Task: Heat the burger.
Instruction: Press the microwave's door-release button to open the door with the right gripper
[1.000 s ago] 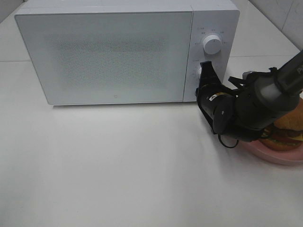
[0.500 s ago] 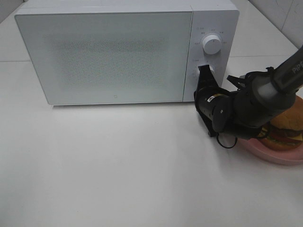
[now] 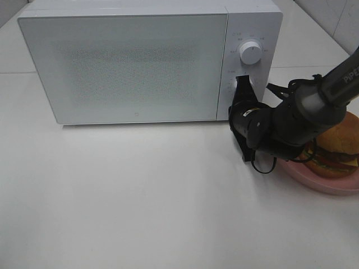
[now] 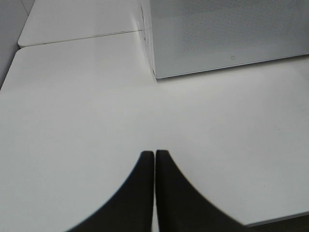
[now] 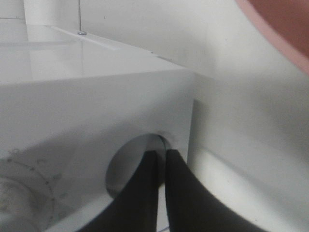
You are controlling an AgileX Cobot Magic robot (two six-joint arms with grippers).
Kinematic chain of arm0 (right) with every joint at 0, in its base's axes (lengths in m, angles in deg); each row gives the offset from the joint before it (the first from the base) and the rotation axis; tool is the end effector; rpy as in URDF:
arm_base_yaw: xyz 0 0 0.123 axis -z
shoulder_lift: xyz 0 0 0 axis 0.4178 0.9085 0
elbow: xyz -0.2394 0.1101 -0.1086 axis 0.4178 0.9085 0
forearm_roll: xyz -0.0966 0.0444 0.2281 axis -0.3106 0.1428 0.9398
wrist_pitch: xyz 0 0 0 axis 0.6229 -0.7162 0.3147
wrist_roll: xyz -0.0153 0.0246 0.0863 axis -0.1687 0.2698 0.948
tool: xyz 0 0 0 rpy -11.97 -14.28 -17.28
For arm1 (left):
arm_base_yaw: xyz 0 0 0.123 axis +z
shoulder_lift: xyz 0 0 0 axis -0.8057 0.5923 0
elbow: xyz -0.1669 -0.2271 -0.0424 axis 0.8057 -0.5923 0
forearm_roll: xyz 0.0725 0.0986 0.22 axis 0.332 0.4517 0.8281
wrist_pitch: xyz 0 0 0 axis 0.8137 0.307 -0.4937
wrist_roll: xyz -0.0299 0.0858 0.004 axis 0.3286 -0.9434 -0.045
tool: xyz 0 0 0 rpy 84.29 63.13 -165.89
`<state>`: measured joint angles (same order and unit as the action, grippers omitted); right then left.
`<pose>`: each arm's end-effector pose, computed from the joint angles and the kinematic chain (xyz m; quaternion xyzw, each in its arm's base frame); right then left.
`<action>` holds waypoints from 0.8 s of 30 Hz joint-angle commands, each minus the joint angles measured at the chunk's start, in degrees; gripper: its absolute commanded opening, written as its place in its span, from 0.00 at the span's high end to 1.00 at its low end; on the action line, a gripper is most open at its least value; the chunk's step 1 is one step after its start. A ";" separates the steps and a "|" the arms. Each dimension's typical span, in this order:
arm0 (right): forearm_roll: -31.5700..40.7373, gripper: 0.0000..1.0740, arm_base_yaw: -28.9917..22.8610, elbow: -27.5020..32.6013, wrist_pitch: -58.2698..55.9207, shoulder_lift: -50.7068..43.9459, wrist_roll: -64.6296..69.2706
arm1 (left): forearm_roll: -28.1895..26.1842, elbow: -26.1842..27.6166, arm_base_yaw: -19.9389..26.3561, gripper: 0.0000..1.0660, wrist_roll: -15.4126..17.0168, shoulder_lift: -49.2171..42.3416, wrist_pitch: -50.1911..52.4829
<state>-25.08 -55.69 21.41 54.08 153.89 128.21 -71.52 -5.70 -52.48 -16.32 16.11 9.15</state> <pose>0.3500 0.1617 0.0768 0.5856 0.6183 0.3617 0.3793 -0.0058 -0.0136 0.2803 0.0933 0.8398 -0.0173 0.5345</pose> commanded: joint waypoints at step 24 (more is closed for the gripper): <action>-11.80 1.00 1.03 1.60 15.70 -4.53 0.46 | -0.06 0.00 0.11 1.00 -0.17 -1.09 0.34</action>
<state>-31.78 -54.95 25.13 58.72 151.65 128.38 -71.46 -5.70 -52.48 -16.32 16.11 9.15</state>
